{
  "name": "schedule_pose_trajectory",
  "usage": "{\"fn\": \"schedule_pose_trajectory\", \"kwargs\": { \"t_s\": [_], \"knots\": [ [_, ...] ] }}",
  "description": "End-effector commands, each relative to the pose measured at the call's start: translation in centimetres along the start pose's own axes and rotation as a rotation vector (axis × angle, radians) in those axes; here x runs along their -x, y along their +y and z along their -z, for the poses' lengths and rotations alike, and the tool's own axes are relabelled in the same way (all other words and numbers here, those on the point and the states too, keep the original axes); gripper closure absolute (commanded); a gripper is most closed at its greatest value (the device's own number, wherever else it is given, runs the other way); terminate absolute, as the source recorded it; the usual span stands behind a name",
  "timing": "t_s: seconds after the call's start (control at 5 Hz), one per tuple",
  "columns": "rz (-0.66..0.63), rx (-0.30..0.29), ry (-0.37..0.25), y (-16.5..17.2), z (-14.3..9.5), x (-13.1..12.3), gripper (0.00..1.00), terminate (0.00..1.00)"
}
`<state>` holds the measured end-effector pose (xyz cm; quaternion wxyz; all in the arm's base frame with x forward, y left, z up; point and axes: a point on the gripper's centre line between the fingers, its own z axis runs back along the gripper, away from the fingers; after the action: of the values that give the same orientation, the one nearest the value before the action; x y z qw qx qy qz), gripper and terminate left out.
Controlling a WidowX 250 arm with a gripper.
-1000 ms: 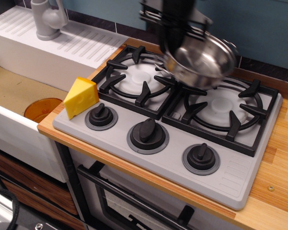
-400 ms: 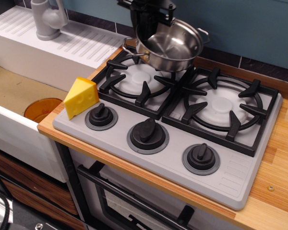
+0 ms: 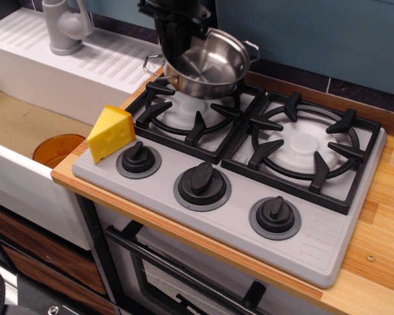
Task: Put pot or pan on stove and put cheese in pot or pan
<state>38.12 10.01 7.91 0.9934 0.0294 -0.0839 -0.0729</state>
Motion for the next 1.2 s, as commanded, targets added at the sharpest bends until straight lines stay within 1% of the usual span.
{"fn": "schedule_pose_trajectory", "kwargs": {
  "t_s": [0.0,0.2,0.4,0.6,0.8,1.0],
  "knots": [
    [0.019,-0.001,-0.065,1.0,-0.1,-0.1,1.00,0.00],
    [0.025,-0.011,-0.070,0.8,0.4,-0.3,0.00,0.00],
    [0.026,-0.011,-0.057,0.4,-0.3,-0.3,0.00,0.00],
    [0.026,-0.007,-0.051,0.1,-1.5,-0.3,0.00,0.00],
    [0.023,-0.009,-0.026,-0.2,-4.1,-0.5,0.00,0.00],
    [0.054,-0.019,-0.004,-0.3,-6.2,-1.1,0.00,0.00]
  ]
}}
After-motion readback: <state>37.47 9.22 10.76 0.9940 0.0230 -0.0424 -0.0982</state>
